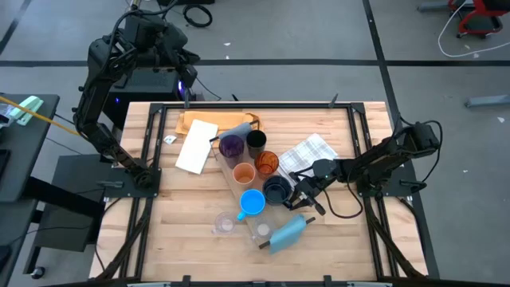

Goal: Stack small to large cups/mugs on shelf
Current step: Put the dark blue mug on the shelf, then put the transparent mug on the shelf

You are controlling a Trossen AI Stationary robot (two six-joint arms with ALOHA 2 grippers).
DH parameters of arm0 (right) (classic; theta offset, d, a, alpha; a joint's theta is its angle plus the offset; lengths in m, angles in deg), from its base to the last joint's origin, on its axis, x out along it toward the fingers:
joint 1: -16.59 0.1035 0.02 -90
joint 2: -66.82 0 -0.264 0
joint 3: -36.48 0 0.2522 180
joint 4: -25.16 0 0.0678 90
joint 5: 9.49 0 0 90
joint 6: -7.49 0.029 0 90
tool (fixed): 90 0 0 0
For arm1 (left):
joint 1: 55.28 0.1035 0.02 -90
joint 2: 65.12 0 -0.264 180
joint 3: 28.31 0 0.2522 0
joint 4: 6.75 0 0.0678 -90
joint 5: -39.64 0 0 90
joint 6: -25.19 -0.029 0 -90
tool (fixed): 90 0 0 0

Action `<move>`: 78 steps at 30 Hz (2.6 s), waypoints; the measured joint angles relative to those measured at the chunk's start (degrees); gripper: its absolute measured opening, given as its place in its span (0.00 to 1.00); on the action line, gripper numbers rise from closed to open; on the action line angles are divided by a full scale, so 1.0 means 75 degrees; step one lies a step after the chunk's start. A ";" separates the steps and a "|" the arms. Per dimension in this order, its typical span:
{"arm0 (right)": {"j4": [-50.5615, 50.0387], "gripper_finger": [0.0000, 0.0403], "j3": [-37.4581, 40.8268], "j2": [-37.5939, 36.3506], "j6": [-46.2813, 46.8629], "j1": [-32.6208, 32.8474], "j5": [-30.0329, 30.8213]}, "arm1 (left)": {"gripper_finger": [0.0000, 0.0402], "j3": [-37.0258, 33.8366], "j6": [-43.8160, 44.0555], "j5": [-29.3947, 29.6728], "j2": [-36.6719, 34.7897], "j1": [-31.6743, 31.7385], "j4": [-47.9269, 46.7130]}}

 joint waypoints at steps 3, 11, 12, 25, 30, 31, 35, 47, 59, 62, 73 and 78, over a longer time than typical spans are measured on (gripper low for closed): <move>-0.0168 0.23 0.0000 -0.0004 -0.0069 0.0000 0.0013 | 0.09 0.0000 0.0000 0.0000 0.0000 0.0000 -0.0023; -0.0320 0.23 0.0000 -0.0004 -0.0121 0.0000 0.0110 | 0.11 0.0000 0.0003 0.0000 0.0000 0.0000 -0.0070; -0.0354 0.23 0.0000 -0.0004 -0.0124 0.0000 0.0113 | 0.11 0.0000 0.0003 0.0000 0.0000 0.0000 -0.0070; -0.0609 0.23 0.0000 -0.0004 -0.0131 -0.0052 0.0169 | 0.12 0.0000 -0.0102 0.0003 0.0000 0.0001 -0.0093; -0.0657 0.23 0.0000 -0.0142 -0.0122 -0.0064 0.0174 | 0.11 0.0000 -0.0109 0.0000 0.0000 0.0001 -0.0094; -0.0688 0.23 0.0000 -0.0207 -0.0121 -0.0064 0.0174 | 0.11 0.0000 -0.0114 0.0002 0.0000 0.0000 -0.0096; -0.1079 0.23 0.0000 -0.0533 -0.0137 -0.0093 0.0172 | 0.11 0.0000 -0.0122 0.0000 0.0000 0.0000 -0.0093; -0.2216 0.23 0.0379 -0.1594 -0.0112 -0.0417 0.0184 | 0.10 0.0000 -0.0125 0.0002 0.0000 0.0002 -0.0093; -0.4224 0.23 0.0389 -0.4097 0.1084 -0.0406 0.0173 | 0.12 0.0000 -0.0128 0.0000 0.0000 0.0003 -0.0096; -0.4947 0.23 0.0173 -0.5143 0.1705 -0.0388 0.0170 | 0.12 0.0000 -0.0128 -0.0005 -0.0002 0.0001 -0.0095; -0.7882 0.20 -0.2841 -0.6716 0.3268 0.0851 0.1816 | 0.13 0.0000 0.0022 -0.0555 -0.0003 -0.0458 -0.0885; -0.9514 0.19 -0.4524 -0.6404 0.3154 0.1709 0.3523 | 0.14 0.0000 0.1014 -0.0347 -0.0003 -0.1470 -0.1670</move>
